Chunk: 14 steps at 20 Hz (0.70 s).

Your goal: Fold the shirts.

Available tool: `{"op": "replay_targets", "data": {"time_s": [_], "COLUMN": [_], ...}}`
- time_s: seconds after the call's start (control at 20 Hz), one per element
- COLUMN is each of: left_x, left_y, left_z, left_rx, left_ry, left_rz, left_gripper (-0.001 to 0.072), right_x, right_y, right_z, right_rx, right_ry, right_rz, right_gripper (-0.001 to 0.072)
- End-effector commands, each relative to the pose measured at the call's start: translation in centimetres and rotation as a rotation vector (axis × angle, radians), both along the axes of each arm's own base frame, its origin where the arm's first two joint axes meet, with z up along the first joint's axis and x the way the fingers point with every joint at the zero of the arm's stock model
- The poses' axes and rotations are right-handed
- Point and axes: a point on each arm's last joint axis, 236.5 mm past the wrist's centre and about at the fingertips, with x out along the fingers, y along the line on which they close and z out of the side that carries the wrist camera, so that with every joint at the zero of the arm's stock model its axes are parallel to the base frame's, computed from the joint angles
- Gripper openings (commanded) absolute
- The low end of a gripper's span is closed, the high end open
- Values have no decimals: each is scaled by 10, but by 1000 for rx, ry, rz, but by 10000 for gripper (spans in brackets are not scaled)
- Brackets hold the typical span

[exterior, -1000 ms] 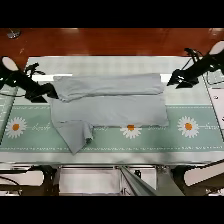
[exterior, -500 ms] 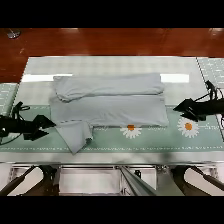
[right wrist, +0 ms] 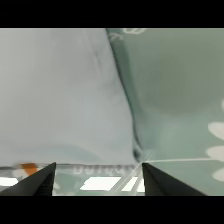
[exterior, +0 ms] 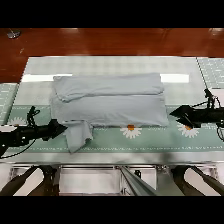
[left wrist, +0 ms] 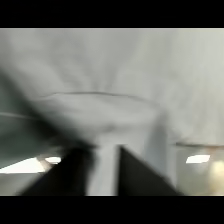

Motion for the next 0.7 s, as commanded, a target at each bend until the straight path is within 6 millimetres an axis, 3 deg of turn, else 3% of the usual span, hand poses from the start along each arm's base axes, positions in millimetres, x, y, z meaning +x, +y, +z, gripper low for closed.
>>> {"op": "replay_targets", "data": {"time_s": [0.0,0.25,0.5,0.55,0.6,0.65], "left_x": [5,9,8,9,11,15], "left_y": [-23,-25,-26,-26,-25,-23], "left_z": [16,26,27,27,29,35], "left_rx": [-44,-55,-53,-48,-44,-44], "left_ry": [-83,-107,-120,-126,-133,-146], "left_rz": [-100,-128,-147,-149,-152,-159], "left_gripper": [22,22,23,22,22,23], "right_x": [-21,-23,22,29,34,42], "right_y": [-17,17,46,49,52,53], "right_z": [-20,-44,-48,-47,-44,-37], "right_rx": [-76,-8,-13,-15,-16,-20], "right_ry": [120,205,151,147,138,113], "right_rz": [-18,66,99,118,141,160], "right_gripper": [620,620,612,465,123,24]}}
